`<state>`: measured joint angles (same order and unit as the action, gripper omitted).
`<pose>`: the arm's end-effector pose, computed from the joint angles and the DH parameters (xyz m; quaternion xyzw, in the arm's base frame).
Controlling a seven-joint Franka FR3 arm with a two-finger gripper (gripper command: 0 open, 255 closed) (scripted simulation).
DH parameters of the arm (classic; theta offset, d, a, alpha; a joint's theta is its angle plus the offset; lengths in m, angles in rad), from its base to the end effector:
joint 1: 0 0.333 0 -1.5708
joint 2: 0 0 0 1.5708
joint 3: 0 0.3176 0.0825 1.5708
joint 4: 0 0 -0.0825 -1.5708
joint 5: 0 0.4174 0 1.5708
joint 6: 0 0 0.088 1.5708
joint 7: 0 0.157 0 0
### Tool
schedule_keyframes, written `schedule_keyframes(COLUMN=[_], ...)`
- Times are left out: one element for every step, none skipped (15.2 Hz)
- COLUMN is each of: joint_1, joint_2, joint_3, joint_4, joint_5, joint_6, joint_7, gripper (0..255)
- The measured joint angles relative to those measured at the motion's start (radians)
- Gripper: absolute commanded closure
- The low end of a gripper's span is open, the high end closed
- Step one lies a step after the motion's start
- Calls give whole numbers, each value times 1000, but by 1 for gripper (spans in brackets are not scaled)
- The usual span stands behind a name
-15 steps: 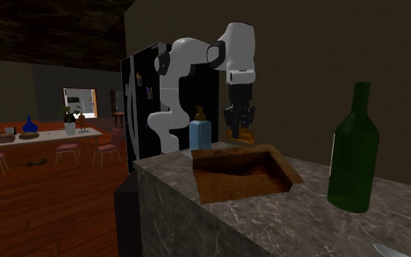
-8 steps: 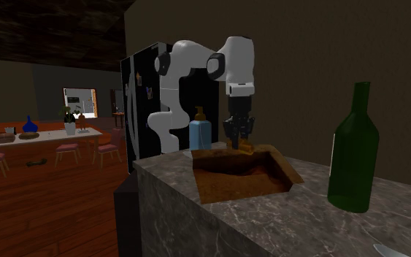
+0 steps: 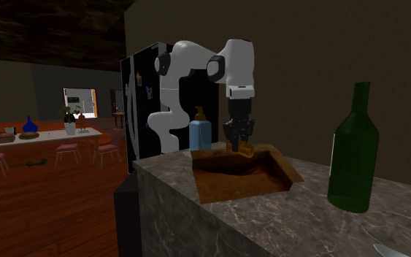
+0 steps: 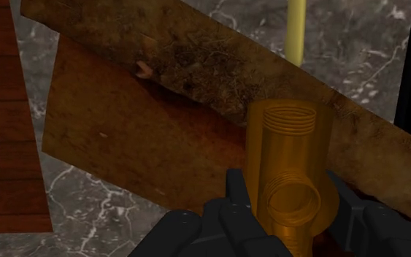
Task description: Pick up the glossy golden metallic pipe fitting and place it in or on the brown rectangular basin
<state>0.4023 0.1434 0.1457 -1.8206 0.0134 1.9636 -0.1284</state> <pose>0.5399 0.3287 0.3958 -0.9443 -0.3286 0.0029 0.0163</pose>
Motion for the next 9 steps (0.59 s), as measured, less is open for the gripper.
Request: schedule_keyframes(joint_1=[0,0,0,0,0,0,-1,0,-1], joint_2=[0,0,0,0,0,0,-8,-7,-16], joint_3=[0,0,0,0,0,0,0,0,0], joint_4=[0,0,0,0,-1,0,7,31,49], joint_5=[0,0,0,0,0,0,1,1,2], joint_6=[0,0,0,0,0,0,-15,-37,-65], joint_7=[0,0,0,0,0,0,-2,0,0], gripper=[0,0,0,0,0,0,0,0,0])
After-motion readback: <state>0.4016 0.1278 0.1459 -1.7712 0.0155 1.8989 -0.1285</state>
